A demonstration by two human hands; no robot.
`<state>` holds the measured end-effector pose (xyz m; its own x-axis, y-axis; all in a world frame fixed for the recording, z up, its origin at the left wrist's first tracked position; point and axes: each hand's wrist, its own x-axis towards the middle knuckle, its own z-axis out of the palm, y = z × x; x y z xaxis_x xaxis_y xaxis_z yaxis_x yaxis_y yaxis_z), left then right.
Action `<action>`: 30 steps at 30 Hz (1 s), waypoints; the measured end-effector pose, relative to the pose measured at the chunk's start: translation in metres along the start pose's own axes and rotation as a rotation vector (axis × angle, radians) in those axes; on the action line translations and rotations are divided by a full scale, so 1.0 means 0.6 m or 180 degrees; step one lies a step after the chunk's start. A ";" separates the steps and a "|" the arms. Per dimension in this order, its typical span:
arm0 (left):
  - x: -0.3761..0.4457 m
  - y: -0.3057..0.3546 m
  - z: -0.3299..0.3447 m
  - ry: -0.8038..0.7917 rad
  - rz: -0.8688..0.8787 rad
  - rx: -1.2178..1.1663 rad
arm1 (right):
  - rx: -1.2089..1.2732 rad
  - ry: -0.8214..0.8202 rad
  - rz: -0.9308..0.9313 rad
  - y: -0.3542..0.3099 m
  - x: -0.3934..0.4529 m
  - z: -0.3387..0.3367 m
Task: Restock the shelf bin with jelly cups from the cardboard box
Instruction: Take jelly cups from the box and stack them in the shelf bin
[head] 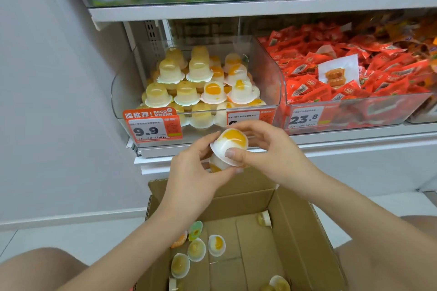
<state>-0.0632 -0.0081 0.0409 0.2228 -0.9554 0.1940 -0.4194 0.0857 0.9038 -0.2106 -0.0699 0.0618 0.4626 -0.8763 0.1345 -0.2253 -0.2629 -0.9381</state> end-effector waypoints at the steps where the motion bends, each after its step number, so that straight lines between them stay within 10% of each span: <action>1: -0.001 -0.002 0.002 0.0012 -0.0017 -0.0043 | -0.0005 -0.0001 0.0026 0.003 0.000 0.000; 24: -0.022 0.005 0.016 0.0275 0.0327 0.0344 | 0.0351 -0.0438 0.0662 -0.005 -0.008 -0.010; 30: 0.036 0.009 -0.039 0.0333 0.0414 0.0895 | -0.0185 0.0535 0.0232 -0.023 0.063 -0.042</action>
<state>-0.0398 -0.0214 0.0590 0.2346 -0.9060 0.3523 -0.6737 0.1097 0.7308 -0.2116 -0.1097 0.0879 0.2946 -0.9477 0.1230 -0.3043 -0.2150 -0.9280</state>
